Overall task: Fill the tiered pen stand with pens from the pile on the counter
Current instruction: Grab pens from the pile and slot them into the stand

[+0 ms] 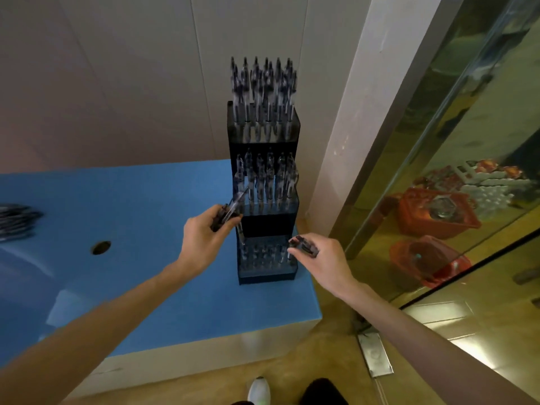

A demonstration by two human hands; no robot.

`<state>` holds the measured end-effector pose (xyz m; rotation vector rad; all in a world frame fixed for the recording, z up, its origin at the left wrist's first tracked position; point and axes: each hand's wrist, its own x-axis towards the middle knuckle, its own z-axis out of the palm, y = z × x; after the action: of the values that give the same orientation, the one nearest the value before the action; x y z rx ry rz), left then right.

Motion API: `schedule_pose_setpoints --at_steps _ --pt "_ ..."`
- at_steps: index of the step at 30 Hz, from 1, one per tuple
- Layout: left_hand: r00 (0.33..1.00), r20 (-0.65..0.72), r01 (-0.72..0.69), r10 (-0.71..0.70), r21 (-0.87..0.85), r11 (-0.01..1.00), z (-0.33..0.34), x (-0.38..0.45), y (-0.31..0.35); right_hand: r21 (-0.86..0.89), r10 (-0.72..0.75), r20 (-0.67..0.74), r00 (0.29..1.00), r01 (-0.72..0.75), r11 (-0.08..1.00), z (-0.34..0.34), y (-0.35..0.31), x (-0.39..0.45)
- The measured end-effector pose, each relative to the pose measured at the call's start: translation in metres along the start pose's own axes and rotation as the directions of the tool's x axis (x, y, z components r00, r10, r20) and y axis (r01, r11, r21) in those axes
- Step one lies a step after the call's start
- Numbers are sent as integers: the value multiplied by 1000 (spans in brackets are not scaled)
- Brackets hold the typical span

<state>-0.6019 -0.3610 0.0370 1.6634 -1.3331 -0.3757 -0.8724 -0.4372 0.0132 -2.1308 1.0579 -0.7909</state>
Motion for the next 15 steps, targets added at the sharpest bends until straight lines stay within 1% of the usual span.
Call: schedule_pose_setpoints --at_steps 5,9,13,15 --pt "1000 -22 11 -10 24 1000 4 0 -5 -90 -93 36 995 96 991 -4 1 6" --pt "999 -2 -32 32 70 997 10 -5 -7 -163 -139 73 988 149 975 -9 -2 14" --pt "1000 2 23 -23 54 998 14 -9 -15 -142 -144 193 971 173 975 -14 -4 24" --pt "998 -4 55 -55 25 998 15 -11 -19 -145 -155 229 961 191 971 -16 -4 25"
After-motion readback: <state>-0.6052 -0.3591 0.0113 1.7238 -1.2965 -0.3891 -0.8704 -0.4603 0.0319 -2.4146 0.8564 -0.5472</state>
